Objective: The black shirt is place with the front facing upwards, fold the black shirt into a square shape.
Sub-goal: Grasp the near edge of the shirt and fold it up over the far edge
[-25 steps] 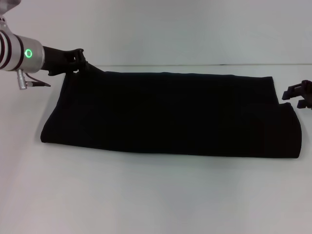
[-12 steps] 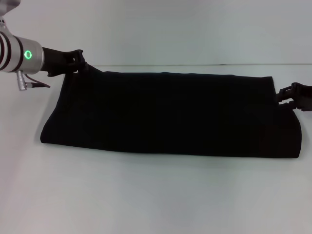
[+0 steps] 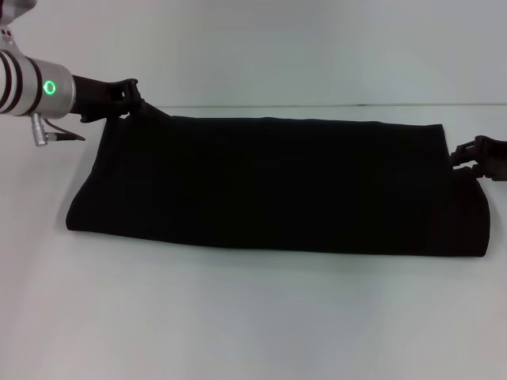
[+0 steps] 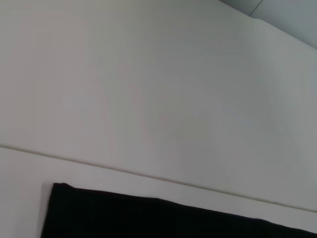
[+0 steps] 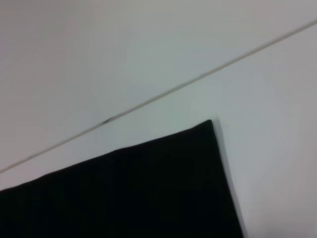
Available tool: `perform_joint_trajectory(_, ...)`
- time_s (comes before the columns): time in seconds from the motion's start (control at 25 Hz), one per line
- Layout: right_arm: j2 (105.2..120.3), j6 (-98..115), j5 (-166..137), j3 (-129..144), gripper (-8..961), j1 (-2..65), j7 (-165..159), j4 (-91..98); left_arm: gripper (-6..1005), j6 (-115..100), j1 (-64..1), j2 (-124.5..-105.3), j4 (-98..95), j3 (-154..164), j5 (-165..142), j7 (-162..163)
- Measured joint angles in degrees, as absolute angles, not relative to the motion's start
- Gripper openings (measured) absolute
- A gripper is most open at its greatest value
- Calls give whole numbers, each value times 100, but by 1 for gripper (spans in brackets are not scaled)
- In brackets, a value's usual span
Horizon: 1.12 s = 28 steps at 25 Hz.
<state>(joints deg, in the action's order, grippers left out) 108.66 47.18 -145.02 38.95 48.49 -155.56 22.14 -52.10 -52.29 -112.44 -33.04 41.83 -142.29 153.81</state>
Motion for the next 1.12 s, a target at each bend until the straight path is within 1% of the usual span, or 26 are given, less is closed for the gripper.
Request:
perform_joint_trajectory(0.24,10956,4568,-14502,3908,395,4879,-15556,2175,73,-5176,-5240,-11249,-3304,4183,-14227,15380)
perform_joint_trajectory(0.6,10945,4654,-14481,3910,321,4876,-15510,2186,77,-5167,-5223,-11259,-3374,4175,-14211,15380)
perform_joint_trajectory(0.84,10933,4660,-14468,3875,96,4806,-15499,2439,79,-5193,-5207,-11246,-3375,4183,-14229,15380)
perform_joint_trajectory(1.04,10937,4713,-14465,3873,34,4767,-15496,2838,81,-5246,-5156,-11201,-3399,4167,-14250,15421)
perform_joint_trajectory(1.12,10946,4753,-14435,3868,34,4766,-15496,3022,82,-5271,-5107,-11199,-3500,4146,-14241,15452)
